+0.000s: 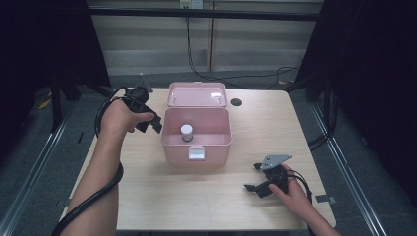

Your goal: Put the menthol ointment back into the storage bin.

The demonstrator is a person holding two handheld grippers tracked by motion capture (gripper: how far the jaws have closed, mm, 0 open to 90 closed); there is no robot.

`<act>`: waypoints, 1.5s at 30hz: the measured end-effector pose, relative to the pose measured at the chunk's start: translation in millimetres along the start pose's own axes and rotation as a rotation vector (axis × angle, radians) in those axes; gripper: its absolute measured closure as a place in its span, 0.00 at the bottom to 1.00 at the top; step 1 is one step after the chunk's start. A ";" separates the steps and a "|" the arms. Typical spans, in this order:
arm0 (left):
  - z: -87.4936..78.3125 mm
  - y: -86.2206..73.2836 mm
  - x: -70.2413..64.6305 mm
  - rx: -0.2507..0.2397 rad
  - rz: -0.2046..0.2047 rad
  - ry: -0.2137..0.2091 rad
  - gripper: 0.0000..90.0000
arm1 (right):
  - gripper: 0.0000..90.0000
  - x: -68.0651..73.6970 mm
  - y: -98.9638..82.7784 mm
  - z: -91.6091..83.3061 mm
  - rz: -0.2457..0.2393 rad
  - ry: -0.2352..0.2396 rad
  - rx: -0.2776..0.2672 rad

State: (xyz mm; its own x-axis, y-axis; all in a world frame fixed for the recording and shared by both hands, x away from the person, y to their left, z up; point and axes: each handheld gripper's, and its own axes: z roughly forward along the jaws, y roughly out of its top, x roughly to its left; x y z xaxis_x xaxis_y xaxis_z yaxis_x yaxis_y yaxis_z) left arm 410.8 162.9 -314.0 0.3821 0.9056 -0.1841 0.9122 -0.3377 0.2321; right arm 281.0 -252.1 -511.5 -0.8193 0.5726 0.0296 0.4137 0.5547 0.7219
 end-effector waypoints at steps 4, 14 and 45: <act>-0.7 -7.9 6.0 0.010 -0.005 -0.005 0.34 | 0.12 0.0 0.0 0.0 0.000 0.000 0.000; 1.5 -34.0 26.2 0.011 -0.008 0.002 0.34 | 0.12 0.0 -0.1 0.1 0.000 -0.001 -0.002; 60.0 -86.8 40.4 -0.013 0.095 -0.038 0.33 | 0.12 0.2 -0.1 0.0 0.002 0.000 0.001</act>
State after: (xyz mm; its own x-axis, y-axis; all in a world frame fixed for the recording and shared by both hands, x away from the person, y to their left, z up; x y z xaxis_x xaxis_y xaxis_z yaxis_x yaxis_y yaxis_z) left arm 355.9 213.3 -398.9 0.4721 0.8594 -0.1964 0.8698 -0.4179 0.2622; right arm 280.8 -252.1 -511.5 -0.8187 0.5735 0.0308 0.4154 0.5543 0.7213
